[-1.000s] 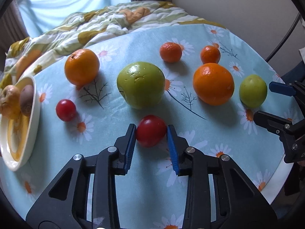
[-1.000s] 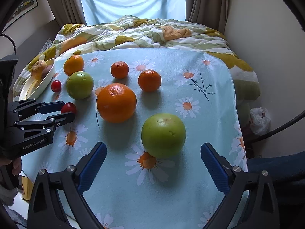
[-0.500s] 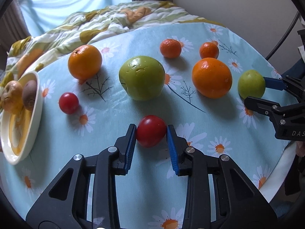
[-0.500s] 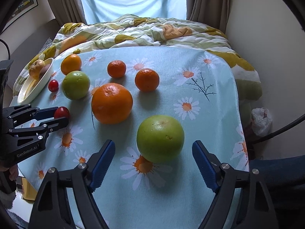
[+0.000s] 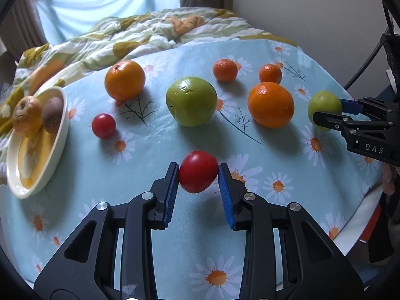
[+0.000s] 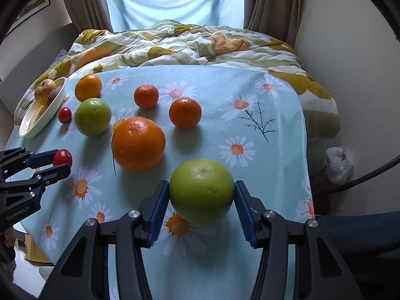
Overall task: Organize fruits
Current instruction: 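Place the cherry tomato on the duck plate with the left tool while the right tool carries the green apple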
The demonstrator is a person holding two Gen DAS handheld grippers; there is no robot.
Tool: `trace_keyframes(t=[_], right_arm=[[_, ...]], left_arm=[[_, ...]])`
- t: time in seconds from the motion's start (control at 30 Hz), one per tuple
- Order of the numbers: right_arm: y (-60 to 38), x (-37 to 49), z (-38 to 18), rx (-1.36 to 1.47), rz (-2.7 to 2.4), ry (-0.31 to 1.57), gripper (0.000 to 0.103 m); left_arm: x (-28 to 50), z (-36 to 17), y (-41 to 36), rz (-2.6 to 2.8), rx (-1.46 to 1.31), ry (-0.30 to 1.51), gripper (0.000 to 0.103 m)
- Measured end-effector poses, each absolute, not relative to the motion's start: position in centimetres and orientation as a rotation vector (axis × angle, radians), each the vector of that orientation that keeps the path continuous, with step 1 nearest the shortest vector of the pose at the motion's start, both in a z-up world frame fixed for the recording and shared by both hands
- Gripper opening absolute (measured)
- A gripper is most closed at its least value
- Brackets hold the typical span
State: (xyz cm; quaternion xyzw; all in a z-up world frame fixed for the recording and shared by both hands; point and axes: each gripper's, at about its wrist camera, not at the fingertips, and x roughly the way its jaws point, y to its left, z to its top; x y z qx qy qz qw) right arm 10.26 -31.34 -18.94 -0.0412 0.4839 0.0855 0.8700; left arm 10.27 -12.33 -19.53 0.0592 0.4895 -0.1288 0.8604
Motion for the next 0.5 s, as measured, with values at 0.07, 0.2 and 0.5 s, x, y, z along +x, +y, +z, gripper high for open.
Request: trace_keyframes(t=[0.07, 0.2, 0.5], right_arm=[[-31.2, 10.0, -18.3, -0.092, 0.183, 1.004, 0.048], [-30.9, 9.5, -17.0, -0.097, 0.202, 0.996, 0.048], [-27.7, 8.5, -13.9, -0.112, 0.274, 0.983, 0.048]], left_arm=[[10.0, -18.8, -12.2, -0.265, 0.114, 1.017, 0.038], [9.3, -17.2, -11.8, -0.253, 0.092, 0.992, 0.038], [7.6, -12.7, -8.9, -0.21, 0.042, 0.931, 0.038]])
